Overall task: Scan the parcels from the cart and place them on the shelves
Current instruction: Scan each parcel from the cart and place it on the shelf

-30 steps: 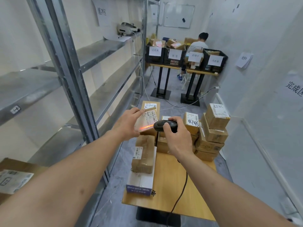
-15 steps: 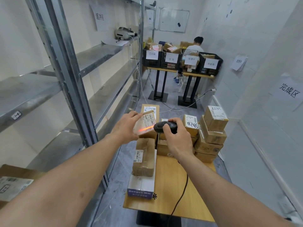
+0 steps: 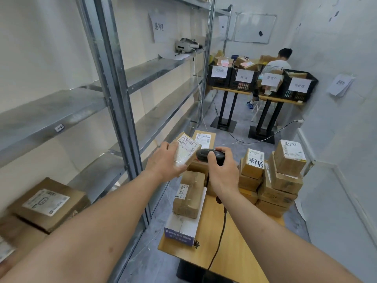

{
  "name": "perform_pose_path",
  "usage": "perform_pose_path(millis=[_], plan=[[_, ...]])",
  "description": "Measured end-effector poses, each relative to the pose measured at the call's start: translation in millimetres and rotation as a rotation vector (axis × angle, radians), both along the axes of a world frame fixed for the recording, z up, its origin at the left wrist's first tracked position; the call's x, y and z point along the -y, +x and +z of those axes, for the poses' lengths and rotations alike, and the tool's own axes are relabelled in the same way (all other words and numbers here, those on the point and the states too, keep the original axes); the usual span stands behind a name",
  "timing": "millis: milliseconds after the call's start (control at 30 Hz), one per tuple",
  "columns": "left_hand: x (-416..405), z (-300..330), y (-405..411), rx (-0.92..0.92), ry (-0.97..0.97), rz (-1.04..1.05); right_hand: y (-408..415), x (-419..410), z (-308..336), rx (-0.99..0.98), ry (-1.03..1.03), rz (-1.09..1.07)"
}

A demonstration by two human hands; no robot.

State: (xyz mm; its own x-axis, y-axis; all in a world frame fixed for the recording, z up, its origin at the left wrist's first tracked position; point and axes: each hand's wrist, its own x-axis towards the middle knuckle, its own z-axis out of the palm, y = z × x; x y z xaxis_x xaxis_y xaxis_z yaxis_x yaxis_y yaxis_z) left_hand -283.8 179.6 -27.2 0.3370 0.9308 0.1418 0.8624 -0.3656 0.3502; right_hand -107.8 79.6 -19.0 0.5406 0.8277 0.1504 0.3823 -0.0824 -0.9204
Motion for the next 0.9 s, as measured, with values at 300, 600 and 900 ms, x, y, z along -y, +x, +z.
perform_pose_path(millis=[300, 600, 900], plan=[[72.6, 19.3, -1.3, -0.026, 0.034, 0.332, 0.4, 15.9, 5.9, -0.051, 0.008, 0.268], [178.8, 28.7, -59.9, -0.030, 0.066, 0.713, -60.0, 65.2, 8.5, -0.035, 0.018, 0.555], [310.7, 32.2, -162.7, 0.000, 0.063, 0.978, -183.3, 145.7, 24.6, -0.021, 0.035, 0.799]])
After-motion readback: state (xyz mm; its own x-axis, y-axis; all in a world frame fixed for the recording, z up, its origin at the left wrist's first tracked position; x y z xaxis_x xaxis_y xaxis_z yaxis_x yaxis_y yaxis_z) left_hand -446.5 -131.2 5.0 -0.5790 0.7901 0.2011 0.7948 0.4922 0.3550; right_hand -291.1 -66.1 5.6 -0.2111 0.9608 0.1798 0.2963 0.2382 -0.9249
